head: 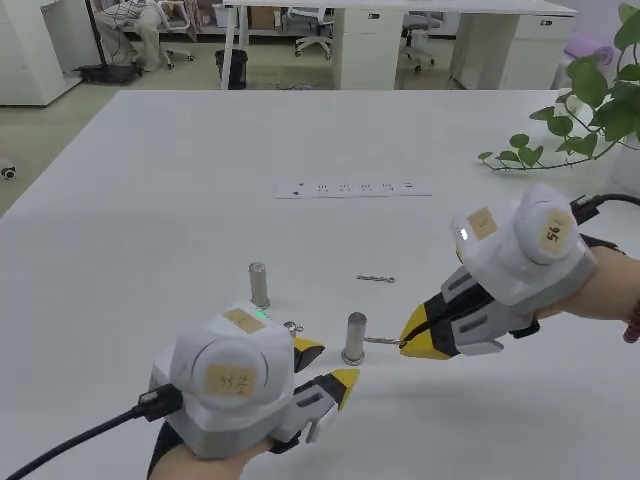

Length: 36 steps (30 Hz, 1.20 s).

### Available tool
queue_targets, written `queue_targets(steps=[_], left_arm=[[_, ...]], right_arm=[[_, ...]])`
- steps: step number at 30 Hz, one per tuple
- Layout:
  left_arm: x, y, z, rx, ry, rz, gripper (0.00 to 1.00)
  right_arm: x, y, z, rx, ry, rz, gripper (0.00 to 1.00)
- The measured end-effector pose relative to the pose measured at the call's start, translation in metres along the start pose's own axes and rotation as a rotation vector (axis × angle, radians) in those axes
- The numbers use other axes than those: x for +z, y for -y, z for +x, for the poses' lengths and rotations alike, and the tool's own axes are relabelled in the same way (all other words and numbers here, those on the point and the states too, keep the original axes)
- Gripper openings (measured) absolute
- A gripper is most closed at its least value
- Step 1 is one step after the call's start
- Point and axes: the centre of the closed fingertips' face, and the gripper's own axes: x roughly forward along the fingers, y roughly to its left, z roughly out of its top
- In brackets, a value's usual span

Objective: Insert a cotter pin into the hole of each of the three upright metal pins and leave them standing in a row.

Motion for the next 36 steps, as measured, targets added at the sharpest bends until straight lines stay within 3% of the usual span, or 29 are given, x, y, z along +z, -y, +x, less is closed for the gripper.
queue_targets(steps=[4, 12, 19, 27, 32, 36], left_arm=[[0.003, 0.001, 0.009, 0.022, 0.006, -0.02, 0.25], [-0.004, -0.002, 0.028, 0.065, -0.014, -0.005, 0.26], [-0.001, -0.009, 0.041, 0.118, -0.01, 0.018, 0.26], [0.001, -0.014, 0.055, 0.15, -0.006, 0.023, 0.24], [-0.002, -0.019, 0.058, 0.166, 0.005, -0.006, 0.15], [-0.004, -0.02, 0.06, 0.168, 0.005, -0.018, 0.14]], right_arm=[[-0.008, 0.006, 0.001, -0.008, -0.02, -0.001, 0.02], [-0.022, 0.02, 0.006, -0.034, -0.055, -0.005, 0.02], [-0.029, 0.031, 0.011, -0.051, -0.067, -0.009, 0.02], [-0.033, 0.036, 0.016, -0.049, -0.071, -0.018, 0.02], [-0.032, 0.038, 0.019, -0.045, -0.065, -0.03, 0.02], [-0.03, 0.041, 0.021, -0.042, -0.06, -0.035, 0.02]])
